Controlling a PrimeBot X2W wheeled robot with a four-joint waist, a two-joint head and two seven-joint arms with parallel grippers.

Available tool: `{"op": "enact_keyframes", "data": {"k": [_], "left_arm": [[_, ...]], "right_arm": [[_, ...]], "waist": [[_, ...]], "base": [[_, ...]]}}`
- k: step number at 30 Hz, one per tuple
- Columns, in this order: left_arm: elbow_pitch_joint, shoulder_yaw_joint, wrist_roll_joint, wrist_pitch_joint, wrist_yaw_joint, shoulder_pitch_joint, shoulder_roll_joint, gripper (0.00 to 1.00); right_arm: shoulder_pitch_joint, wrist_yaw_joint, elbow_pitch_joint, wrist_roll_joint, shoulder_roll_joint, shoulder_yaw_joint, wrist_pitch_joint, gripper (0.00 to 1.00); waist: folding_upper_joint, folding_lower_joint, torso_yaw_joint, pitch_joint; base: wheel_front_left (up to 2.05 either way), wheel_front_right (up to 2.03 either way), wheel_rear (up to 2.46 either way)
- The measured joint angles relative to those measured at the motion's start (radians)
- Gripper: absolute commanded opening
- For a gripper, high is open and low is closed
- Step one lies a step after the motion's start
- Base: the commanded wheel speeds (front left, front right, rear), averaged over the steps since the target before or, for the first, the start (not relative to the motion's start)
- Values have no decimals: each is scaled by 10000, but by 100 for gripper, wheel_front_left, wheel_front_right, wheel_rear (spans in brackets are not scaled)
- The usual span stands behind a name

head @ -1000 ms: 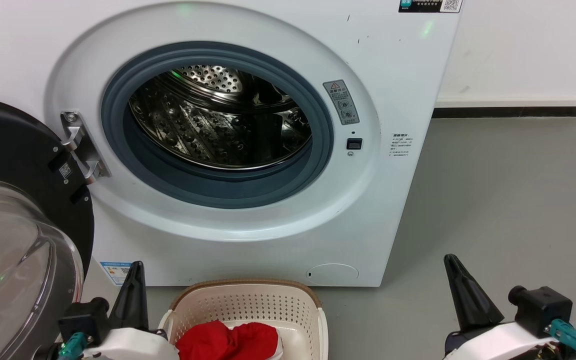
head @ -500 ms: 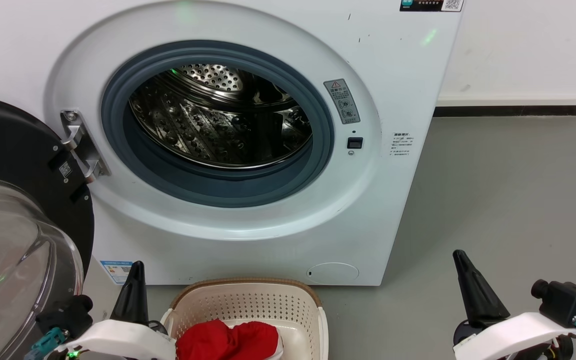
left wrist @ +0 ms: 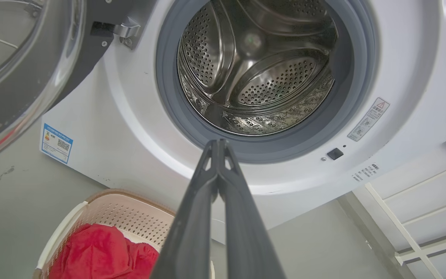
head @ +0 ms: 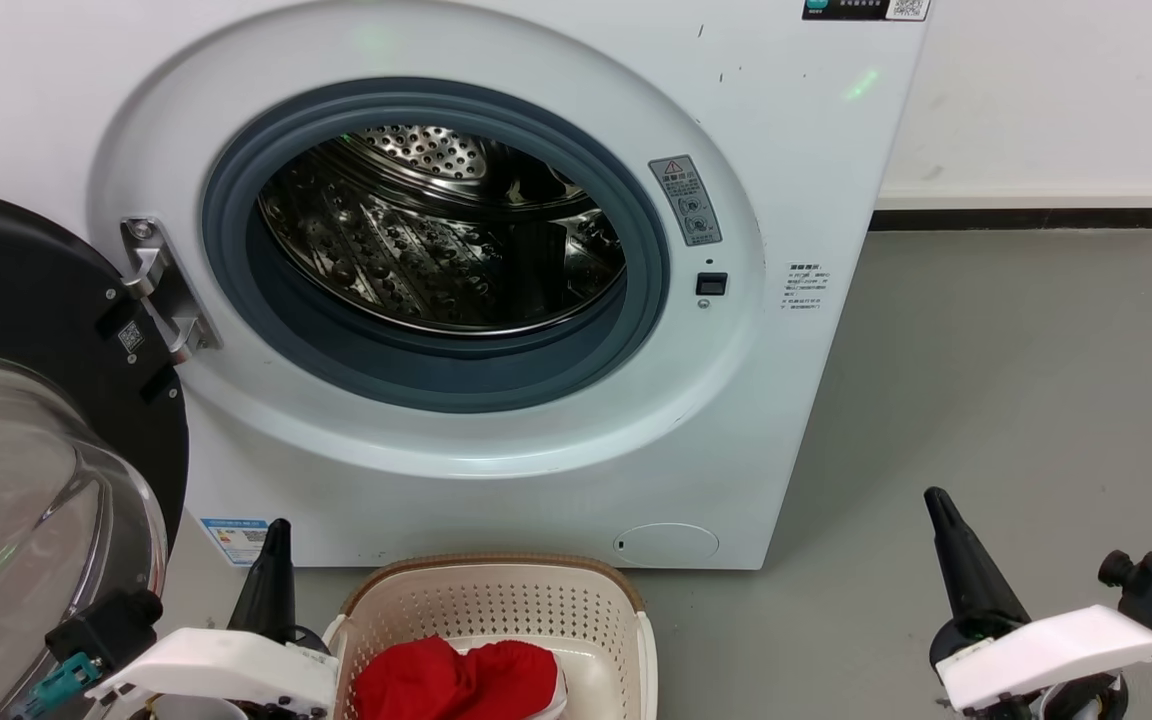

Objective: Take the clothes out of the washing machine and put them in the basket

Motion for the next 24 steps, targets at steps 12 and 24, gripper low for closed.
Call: {"op": "enact_keyframes", "data": {"k": [12, 24], "left_arm": [[221, 128, -1595, 276, -150, -210, -52, 0], [445, 291, -3091, 546, -272, -406, -109, 0]], "right_arm": [[-221, -2, 307, 1647, -36, -180, 125, 0], [-433, -2, 598, 3166, -56, -385, 291, 0]], "waist": [[0, 0, 11, 30], [0, 0, 24, 62]], "base": [[0, 0, 0], [0, 0, 0]]}}
